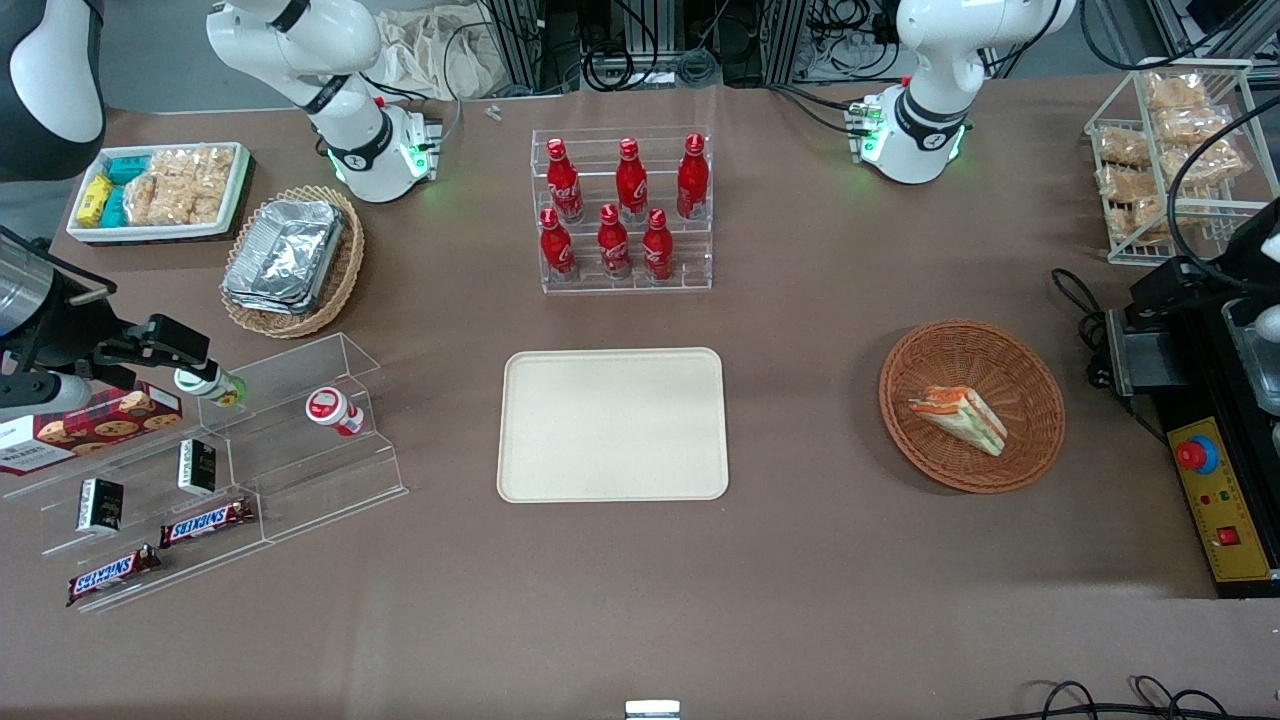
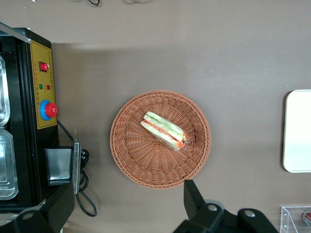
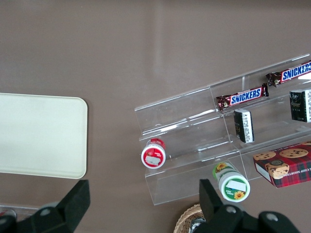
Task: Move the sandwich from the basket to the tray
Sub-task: 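Lower the open left gripper over the sandwich in the wicker basket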
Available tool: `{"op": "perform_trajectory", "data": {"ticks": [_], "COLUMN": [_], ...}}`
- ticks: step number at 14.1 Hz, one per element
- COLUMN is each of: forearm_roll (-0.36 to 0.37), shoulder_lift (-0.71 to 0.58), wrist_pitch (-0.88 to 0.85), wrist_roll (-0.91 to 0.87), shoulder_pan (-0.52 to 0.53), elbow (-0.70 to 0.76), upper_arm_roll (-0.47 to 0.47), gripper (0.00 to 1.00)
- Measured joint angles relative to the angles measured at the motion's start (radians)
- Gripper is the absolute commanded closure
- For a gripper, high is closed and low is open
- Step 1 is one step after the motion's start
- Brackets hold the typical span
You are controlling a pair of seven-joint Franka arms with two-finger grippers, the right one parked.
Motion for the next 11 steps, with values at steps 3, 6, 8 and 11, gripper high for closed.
{"op": "perform_trajectory", "data": {"ticks": [3, 6, 8, 11], "forearm_roll": [0.001, 0.001, 0.001, 0.001], "shoulder_lift": [0.003, 0.005, 0.011, 0.025], "wrist_pitch": [0.0, -0.013, -0.013, 0.031], "wrist_roll": [0.0, 0.001, -0.02, -0.13], "shoulder_pan": [0.0, 0.0, 0.0, -0.002], "elbow": [0.0, -0.001, -0.015, -0.089], "upper_arm_roll": [0.0, 0.0, 0.0, -0.005], "gripper": [0.0, 0.0, 0.0, 0.0]}}
